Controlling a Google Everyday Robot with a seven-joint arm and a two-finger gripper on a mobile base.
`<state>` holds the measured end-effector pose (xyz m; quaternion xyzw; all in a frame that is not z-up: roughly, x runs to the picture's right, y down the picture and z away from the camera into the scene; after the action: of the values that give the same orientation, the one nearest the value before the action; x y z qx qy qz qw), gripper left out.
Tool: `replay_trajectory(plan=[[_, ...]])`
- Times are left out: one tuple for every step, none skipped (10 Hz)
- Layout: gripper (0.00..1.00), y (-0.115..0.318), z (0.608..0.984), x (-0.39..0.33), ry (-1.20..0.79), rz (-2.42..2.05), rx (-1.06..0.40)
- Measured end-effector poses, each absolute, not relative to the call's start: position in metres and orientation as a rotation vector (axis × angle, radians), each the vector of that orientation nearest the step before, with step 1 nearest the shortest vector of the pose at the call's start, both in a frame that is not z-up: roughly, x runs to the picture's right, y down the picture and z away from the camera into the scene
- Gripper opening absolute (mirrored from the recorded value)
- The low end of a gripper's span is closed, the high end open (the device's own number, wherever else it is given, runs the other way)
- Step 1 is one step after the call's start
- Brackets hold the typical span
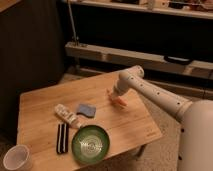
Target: Drag the pepper across the table
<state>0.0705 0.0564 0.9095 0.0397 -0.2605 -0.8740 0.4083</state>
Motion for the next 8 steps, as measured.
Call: replay_trajectory(plan=[[0.0,0.065,0.903,0.074,-0.665,-2.201,0.097],[0.0,0.077,0.894,0.08,-0.682,-2.196,0.093],[0.0,0.083,0.889,0.083,-0.694,-2.19,0.093],[0.0,0.087,0.885,0.086,-0.706,-2.188,0.091],[0.0,0.091,0.882,0.087,-0.72,-2.19,0.089],[0.0,0.095,0.88,0.086,-0.733,-2.195,0.086],[0.0,0.101,0.874,0.086,-0.746,-2.199,0.08],[0.0,0.108,0.87,0.089,-0.758,-2.197,0.068]])
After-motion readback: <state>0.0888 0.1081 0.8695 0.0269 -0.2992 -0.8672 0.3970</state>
